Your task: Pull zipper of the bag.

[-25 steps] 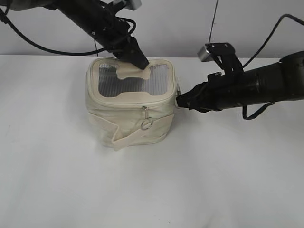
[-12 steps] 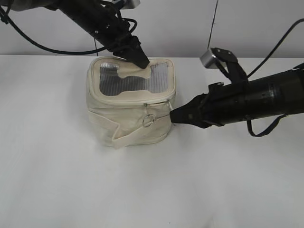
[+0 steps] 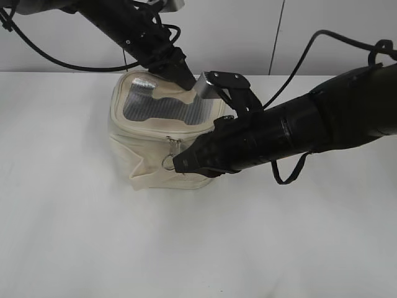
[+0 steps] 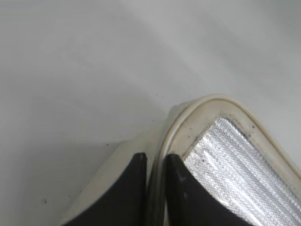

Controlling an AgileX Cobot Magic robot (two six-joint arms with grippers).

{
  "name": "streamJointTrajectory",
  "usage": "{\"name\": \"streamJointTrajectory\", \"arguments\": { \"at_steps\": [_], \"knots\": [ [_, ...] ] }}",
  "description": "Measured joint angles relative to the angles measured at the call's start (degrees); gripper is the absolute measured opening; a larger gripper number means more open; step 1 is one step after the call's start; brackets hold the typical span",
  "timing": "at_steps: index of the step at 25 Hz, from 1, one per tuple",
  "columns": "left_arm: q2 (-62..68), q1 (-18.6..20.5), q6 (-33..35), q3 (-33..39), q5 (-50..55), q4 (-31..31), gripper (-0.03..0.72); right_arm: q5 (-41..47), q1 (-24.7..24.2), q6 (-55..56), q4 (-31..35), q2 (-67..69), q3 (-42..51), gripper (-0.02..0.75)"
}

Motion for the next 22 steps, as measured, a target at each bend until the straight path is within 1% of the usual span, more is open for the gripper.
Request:
{"name": "streamJointTrajectory", "arguments": {
  "at_steps": [1, 2, 4, 5, 6, 7, 9, 12, 13, 15, 19, 20, 22],
  "knots": [
    [-0.06, 0.00, -0.36, 0.00, -0.85, -0.66, 0.132, 1.83, -0.74, 2.48, -2.72, -0.19, -0.07, 0.119],
    [-0.19, 0.00, -0.76, 0.00, -1.49, -1.35, 0.177, 4.03, -1.61, 5.69, -5.72, -0.50, -0.07, 0.195],
    [-0.95, 0.00, -2.25, 0.18, -2.27, -2.67, 0.239, 7.44, -3.59, 12.11, -11.04, -1.92, -0.12, 0.335],
    [-1.56, 0.00, -3.67, 0.24, -2.94, -2.84, 0.252, 8.67, -4.69, 15.43, -14.36, -3.06, -0.12, 0.384],
    [-2.22, 0.00, -5.20, 0.24, -3.29, -2.67, 0.253, 9.75, -5.48, 20.03, -18.26, -4.50, -0.19, 0.411],
    [-3.12, 0.00, -6.65, 0.24, -3.34, -2.21, 0.248, 10.99, -6.33, 25.03, -22.46, -5.90, -0.13, 0.421],
    [-5.23, 0.00, -8.53, 0.26, -2.37, -1.13, 0.225, 12.31, -7.34, 34.99, -33.36, -9.69, -0.13, 0.421],
    [-10.42, 0.00, -10.18, 2.26, -0.86, -0.53, 0.204, 14.75, -7.41, 49.85, -48.03, -16.89, -0.08, 0.420],
    [-12.38, 0.00, -10.83, 4.00, -0.86, -0.28, 0.202, 16.13, -7.47, 53.62, -51.81, -19.31, -0.08, 0.420],
    [-18.17, -0.02, -12.22, 8.57, -1.28, 0.95, 0.199, 19.23, -7.49, 58.35, -56.80, -25.58, -0.07, 0.418],
    [-34.50, -0.25, -15.49, 24.11, -5.82, 3.79, 0.197, 25.81, -7.49, 64.65, -64.69, -38.49, 1.50, 0.419],
    [-39.80, -0.29, -16.41, 29.92, -7.60, 4.70, 0.197, 27.43, -7.49, 65.70, -66.86, -41.48, 2.44, 0.419],
    [-50.37, -0.43, -18.67, 38.15, -10.32, 7.26, 0.197, 30.39, -7.49, 67.53, -70.65, -48.85, 5.44, 0.419]
  ]
}}
